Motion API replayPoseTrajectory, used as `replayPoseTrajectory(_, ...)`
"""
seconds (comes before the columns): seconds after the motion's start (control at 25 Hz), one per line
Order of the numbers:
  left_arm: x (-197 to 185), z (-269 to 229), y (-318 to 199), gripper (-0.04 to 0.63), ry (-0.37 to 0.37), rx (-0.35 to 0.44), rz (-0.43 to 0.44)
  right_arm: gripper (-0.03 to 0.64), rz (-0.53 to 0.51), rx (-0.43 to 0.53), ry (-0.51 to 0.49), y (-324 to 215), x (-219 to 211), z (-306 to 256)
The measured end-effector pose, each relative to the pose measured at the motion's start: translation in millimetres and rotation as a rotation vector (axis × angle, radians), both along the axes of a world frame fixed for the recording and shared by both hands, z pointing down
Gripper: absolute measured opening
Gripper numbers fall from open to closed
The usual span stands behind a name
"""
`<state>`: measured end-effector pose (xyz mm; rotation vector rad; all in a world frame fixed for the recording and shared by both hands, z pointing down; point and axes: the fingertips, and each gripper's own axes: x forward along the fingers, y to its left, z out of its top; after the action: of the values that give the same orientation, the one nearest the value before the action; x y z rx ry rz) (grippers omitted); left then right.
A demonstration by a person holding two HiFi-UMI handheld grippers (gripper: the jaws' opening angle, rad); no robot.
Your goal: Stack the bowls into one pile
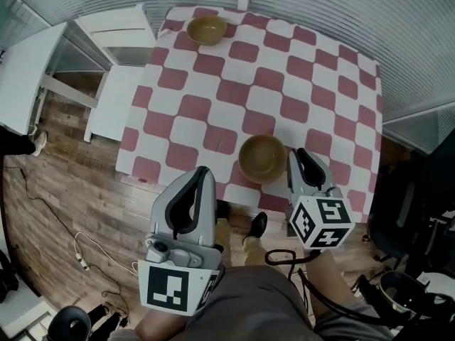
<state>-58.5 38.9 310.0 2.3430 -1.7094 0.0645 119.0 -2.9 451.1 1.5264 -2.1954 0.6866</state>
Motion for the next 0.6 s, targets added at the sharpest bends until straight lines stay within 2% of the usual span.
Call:
replayPoseTrajectory(0.08,6,-10,5,0.0,-0.012,0.018,0.004,0.087,0.001,0.032,-0.015,2,3,-16)
replayPoseTrajectory(0.28,24,-47,21,0.0,-0.048,0.118,0.012,0.079,-0.018,0.155,-0.055,5,2,-67)
replayPoseTrajectory(0.4,31,-67,37,0.0,-0.075,0.149,0.001,0.062,-0.041,0.216,-0.076,16,2,-99)
replayPoseTrajectory(0.48,32,-77,42,0.0,-0.099,0.173,-0.016,0.028,-0.058,0.266,-0.099,18,-1,-119)
replayPoseTrajectory(0.6,35,-88,58,0.0,-0.124,0.182,-0.045,0.026,-0.09,0.305,-0.114,35,-1,-144)
